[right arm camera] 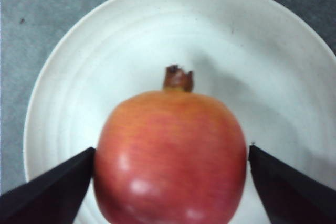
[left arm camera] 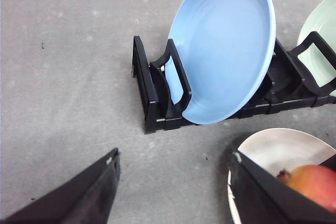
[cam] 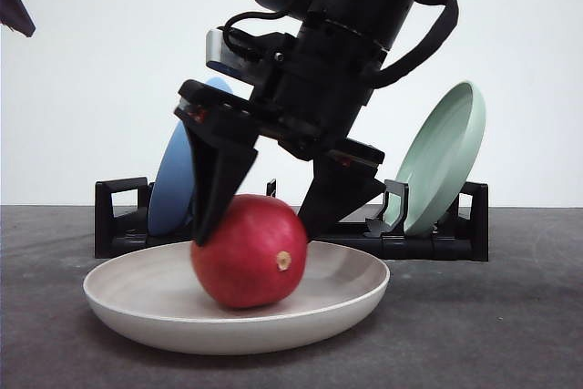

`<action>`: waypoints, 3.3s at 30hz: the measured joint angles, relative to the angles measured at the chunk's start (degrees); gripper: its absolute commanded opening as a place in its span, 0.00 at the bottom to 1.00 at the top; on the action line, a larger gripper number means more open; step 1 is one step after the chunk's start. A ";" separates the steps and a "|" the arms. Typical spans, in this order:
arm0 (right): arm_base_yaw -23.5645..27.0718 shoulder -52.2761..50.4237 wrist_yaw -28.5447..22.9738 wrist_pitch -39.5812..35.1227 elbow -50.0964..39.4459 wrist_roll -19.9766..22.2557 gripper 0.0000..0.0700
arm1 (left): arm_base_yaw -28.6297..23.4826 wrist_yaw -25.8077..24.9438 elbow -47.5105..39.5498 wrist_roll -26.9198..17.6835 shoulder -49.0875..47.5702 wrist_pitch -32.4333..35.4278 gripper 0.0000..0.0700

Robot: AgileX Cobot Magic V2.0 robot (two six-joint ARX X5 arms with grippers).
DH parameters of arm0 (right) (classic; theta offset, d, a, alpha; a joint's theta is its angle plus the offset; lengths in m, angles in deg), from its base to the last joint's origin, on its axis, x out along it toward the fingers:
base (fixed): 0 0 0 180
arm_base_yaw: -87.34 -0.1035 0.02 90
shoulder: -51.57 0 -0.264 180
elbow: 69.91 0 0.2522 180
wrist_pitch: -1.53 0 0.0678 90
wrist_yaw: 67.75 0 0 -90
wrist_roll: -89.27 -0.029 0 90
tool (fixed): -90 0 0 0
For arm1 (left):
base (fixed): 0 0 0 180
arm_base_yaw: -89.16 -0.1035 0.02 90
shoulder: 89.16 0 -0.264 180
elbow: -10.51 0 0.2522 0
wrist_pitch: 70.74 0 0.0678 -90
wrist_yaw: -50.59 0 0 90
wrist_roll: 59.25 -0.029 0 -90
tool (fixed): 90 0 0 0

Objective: Place pomegranate in white plate

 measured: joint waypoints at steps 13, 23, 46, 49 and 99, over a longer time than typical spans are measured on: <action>0.42 -12.21 -3.03 -6.71 -5.12 5.98 0.94 | -0.01 0.00 0.00 0.00 0.00 0.00 0.56; 7.93 -31.72 0.07 -14.66 -25.04 6.79 0.94 | 0.01 0.00 0.00 0.00 0.00 0.02 0.56; 27.48 -48.78 2.80 -10.18 -34.76 7.86 0.36 | -0.01 0.00 0.00 0.00 -0.03 -2.91 0.18; 27.48 -48.78 2.73 -10.18 -34.76 8.48 0.08 | -0.01 0.00 0.00 0.22 -0.11 -3.36 0.02; 27.48 -48.83 2.93 -10.64 -34.76 8.95 0.08 | -10.48 3.96 -41.16 -0.94 -43.77 18.20 0.02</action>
